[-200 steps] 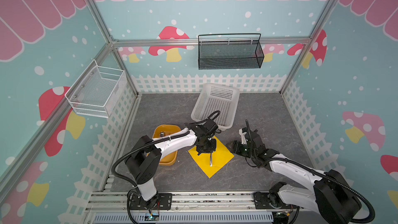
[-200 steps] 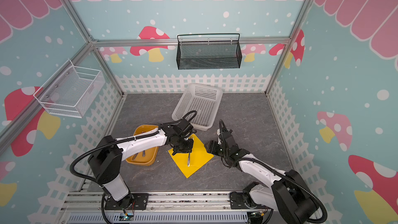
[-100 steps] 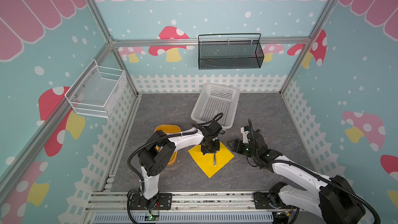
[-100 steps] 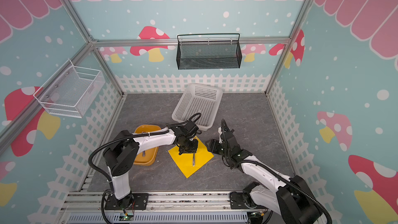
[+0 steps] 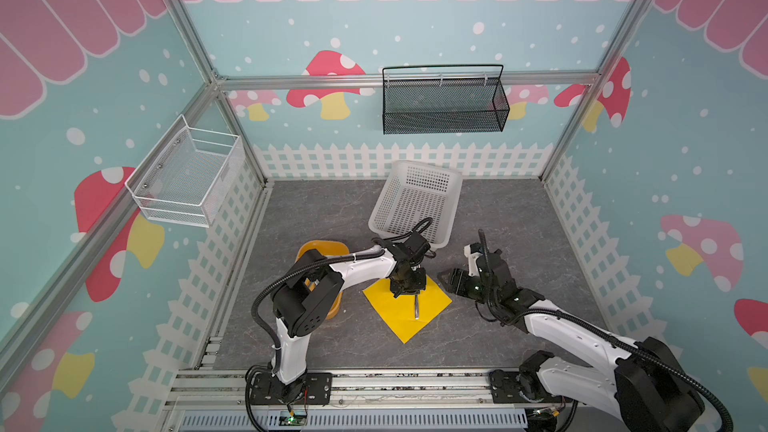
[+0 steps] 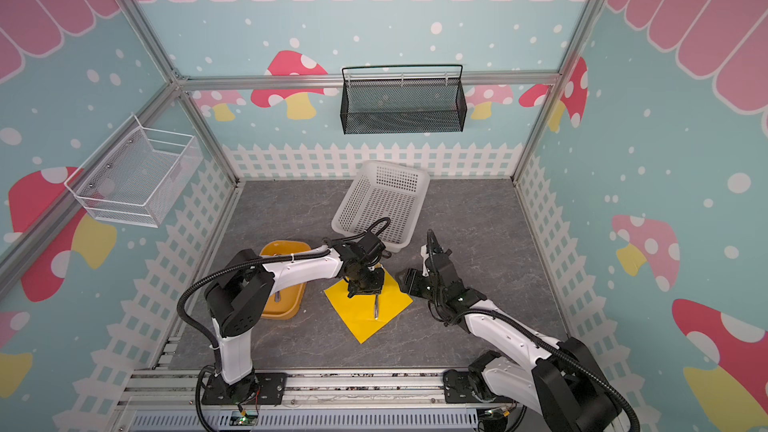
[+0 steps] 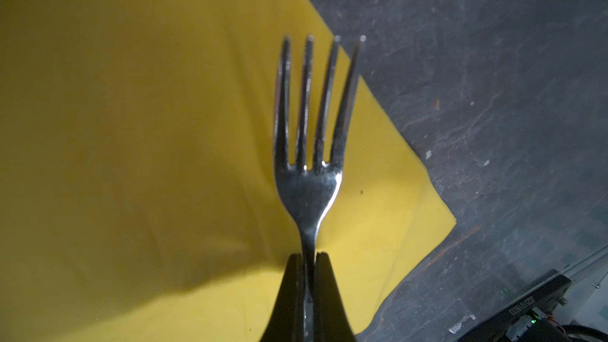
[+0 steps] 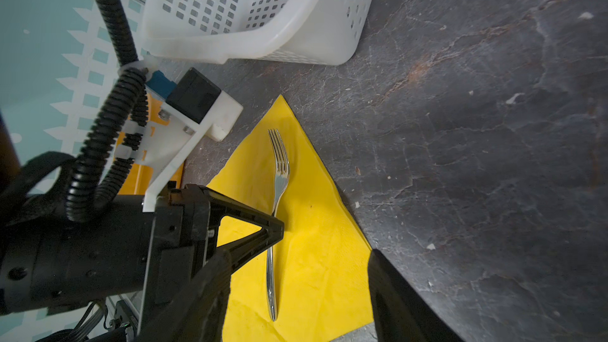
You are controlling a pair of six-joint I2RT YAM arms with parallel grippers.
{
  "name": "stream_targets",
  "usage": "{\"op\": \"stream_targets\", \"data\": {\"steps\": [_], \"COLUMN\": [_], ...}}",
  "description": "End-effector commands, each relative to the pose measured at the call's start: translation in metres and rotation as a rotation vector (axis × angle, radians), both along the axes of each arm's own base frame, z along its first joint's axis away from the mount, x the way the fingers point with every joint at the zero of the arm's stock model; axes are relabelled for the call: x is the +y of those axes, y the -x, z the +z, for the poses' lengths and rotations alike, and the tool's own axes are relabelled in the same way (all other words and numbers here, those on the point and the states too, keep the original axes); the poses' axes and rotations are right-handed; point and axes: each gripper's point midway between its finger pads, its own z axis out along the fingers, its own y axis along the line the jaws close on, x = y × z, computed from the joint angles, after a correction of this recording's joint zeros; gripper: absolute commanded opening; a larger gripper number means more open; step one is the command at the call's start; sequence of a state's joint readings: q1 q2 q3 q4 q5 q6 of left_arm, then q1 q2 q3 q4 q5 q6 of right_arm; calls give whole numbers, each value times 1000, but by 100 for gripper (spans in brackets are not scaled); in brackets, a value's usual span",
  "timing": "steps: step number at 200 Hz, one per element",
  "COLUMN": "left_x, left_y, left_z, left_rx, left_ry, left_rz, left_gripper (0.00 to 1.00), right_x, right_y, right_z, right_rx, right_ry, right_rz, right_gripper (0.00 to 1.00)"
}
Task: Place the utensils on the paper napkin and roll it up
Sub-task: 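Carry the fork with the left gripper over the napkin and lower it, then open the left gripper to release the fork onto the napkin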
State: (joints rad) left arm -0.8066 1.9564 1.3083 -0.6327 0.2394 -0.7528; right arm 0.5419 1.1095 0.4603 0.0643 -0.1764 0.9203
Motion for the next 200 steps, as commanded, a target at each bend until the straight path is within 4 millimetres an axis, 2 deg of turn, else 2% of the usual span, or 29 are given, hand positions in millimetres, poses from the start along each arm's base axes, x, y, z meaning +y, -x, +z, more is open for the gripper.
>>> {"op": "stream_targets", "data": {"steps": [1, 100, 200], "left_x": [-4, -1, 1], "left_y": [-7, -10, -13], "left_z": [0, -6, 5], "left_rx": [-16, -21, -57], "left_ry": [-1, -24, -20], "left_rz": [15, 26, 28], "left_gripper": [5, 7, 13], "right_x": [0, -1, -1], "right_y": [-2, -3, -3], "right_z": [-1, 0, 1], "right_rx": [-7, -8, -11], "right_ry": [0, -3, -7], "right_rz": [0, -4, -7], "right_gripper": [68, 68, 68]}}
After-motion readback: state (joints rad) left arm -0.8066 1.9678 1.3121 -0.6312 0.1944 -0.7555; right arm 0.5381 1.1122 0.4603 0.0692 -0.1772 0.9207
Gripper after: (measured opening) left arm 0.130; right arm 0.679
